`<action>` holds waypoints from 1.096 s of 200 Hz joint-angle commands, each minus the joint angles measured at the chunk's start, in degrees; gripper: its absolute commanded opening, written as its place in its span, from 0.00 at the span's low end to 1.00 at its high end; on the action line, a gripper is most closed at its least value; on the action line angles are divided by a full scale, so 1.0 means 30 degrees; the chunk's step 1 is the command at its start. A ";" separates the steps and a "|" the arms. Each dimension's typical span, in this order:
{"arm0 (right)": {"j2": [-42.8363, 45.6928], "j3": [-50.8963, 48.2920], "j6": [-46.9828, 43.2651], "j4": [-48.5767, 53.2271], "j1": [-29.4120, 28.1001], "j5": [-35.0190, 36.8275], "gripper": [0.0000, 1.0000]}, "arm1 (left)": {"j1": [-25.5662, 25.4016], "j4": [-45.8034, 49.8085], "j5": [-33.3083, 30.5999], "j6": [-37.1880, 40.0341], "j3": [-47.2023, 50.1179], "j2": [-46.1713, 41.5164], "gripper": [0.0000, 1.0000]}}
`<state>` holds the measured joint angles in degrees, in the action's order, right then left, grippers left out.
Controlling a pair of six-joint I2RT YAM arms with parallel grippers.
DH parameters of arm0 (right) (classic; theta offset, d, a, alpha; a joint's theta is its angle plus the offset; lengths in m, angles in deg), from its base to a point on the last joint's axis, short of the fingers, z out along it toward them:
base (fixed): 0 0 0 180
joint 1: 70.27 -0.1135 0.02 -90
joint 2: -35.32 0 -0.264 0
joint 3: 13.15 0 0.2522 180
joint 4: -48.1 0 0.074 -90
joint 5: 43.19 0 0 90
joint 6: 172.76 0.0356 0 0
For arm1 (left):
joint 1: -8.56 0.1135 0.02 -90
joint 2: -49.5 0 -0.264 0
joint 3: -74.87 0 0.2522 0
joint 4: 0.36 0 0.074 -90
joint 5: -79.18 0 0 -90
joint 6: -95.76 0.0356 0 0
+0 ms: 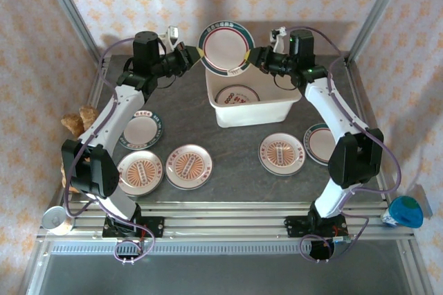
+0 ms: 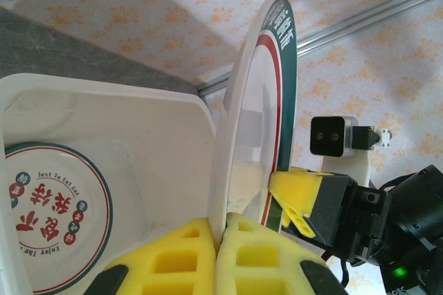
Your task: Place the plates into the plastic bin on the countertop
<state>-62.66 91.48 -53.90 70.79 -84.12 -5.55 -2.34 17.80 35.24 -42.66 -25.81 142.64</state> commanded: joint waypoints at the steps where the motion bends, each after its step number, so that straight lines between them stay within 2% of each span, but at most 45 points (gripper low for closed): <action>1: 0.0927 -0.0257 0.0630 -0.1401 -0.0087 -0.0038 0.15 | -0.0198 -0.1589 0.0231 -0.0207 0.0084 -0.0581 0.00; 37: 0.1103 -0.0289 0.0541 -0.1050 -0.0072 0.0529 0.07 | -0.0217 -0.0802 -0.0024 0.0428 0.0114 -0.0706 0.00; 88: 0.1134 -0.0479 0.0710 -0.0863 -0.0015 0.1242 0.00 | -0.0235 0.0499 -0.0323 0.1469 0.0049 -0.0887 0.16; 112: 0.1134 -0.0494 0.0754 -0.0787 0.0105 0.1260 0.00 | -0.0210 0.1117 -0.0584 0.1993 -0.0058 -0.1013 0.29; 132: 0.1048 -0.0398 0.0621 -0.0214 0.0500 0.1183 0.00 | -0.0213 0.1499 -0.0794 0.2351 -0.0150 -0.1171 0.47; 151: 0.1103 -0.0532 0.0256 0.0568 0.1238 0.1200 0.00 | -0.0203 0.2508 -0.1520 0.3267 -0.0338 -0.1525 0.54; 191: 0.0547 0.0718 -0.3596 0.5675 0.2397 0.1787 0.00 | 0.0214 0.4965 -0.2759 0.5279 -0.1028 -0.1974 0.56; 219: -0.0247 0.1446 -0.6543 0.9187 0.2565 0.2895 0.00 | 0.0840 0.5533 -0.2874 0.5594 -0.0571 -0.2190 0.56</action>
<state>-61.89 92.34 -63.54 88.56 -76.17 0.48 -1.60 30.63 28.75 -29.24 -27.03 138.12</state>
